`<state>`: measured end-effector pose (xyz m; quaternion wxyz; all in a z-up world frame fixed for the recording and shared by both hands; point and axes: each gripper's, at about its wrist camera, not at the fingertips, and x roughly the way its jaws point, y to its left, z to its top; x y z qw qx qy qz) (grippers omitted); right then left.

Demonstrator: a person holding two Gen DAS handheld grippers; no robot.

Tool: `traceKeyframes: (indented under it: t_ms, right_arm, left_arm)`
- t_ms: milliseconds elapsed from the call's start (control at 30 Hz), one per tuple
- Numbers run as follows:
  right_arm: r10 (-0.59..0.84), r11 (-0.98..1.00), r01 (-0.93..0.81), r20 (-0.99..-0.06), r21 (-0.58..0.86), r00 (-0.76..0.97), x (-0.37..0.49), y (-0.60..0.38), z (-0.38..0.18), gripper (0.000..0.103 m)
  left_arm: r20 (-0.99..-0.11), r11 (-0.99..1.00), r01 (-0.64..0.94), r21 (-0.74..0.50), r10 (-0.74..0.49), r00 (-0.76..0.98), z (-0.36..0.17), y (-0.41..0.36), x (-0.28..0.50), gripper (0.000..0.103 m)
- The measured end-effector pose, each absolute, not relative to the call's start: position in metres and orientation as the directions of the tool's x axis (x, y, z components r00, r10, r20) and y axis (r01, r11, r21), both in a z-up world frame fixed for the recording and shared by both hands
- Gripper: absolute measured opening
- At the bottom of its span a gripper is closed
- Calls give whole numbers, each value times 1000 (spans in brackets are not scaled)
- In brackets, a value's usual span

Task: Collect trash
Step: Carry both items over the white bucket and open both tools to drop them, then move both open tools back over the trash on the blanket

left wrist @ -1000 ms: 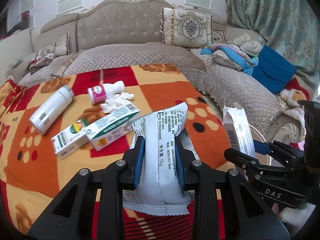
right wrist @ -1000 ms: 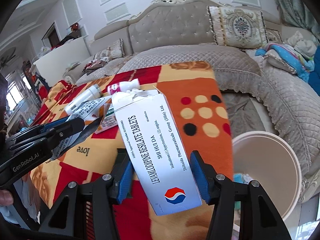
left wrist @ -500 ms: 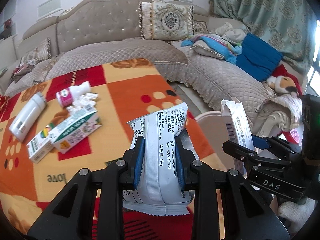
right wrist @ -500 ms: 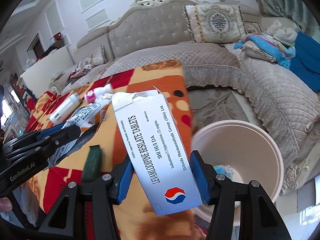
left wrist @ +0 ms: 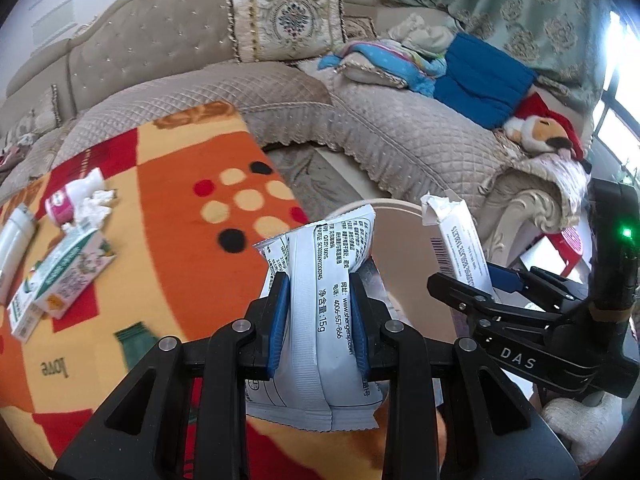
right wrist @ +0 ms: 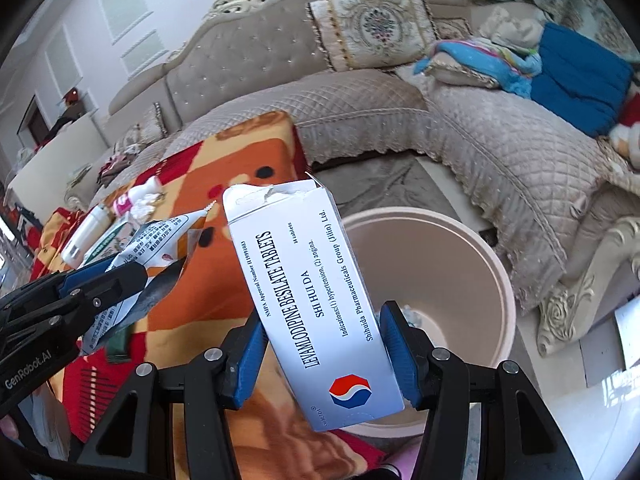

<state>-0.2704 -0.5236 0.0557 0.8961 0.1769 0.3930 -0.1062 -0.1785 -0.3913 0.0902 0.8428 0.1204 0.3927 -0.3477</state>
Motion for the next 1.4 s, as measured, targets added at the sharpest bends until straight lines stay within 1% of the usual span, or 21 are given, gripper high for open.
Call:
traceKeyframes:
  t_ms: [367, 567, 633, 700, 733, 767, 833, 1133, 1400]
  right_arm:
    - [-56, 888, 381, -763, 256, 644, -277, -550, 35, 54]
    - [-70, 875, 414, -779, 252, 623, -276, -560, 27, 54]
    - [-77, 866, 430, -782, 254, 618, -277, -564, 24, 58]
    - [-84, 860, 442, -784, 254, 615, -277, -567, 23, 71]
    - [-88, 858, 447, -784, 254, 614, -277, -569, 23, 74]
    - [-87, 854, 452, -785, 258, 614, -278, -571, 22, 74]
    - [-82, 850, 456, -787, 265, 611, -278, -573, 21, 74]
    - [-71, 847, 457, -794, 272, 604, -279, -570, 19, 75]
    - [-70, 861, 437, -790, 260, 609, -276, -558, 25, 75]
  left_arm:
    - [-773, 708, 702, -76, -487, 407, 71, -423, -181, 26]
    - [-786, 699, 704, -122, -501, 362, 61, -431, -174, 26]
    - [-789, 694, 704, -151, -514, 336, 58, -432, -170, 27]
    - [-789, 686, 704, -183, -529, 311, 56, -434, -169, 29]
    - [-790, 684, 703, -195, -534, 301, 55, -434, -168, 34]
    - [-789, 682, 702, -207, -540, 292, 55, -434, -168, 43]
    - [-786, 676, 701, -228, -552, 277, 55, -433, -167, 50]
    - [-790, 684, 694, -227, -546, 279, 58, -430, -168, 51]
    - [-784, 693, 693, -199, -537, 312, 63, -421, -170, 51]
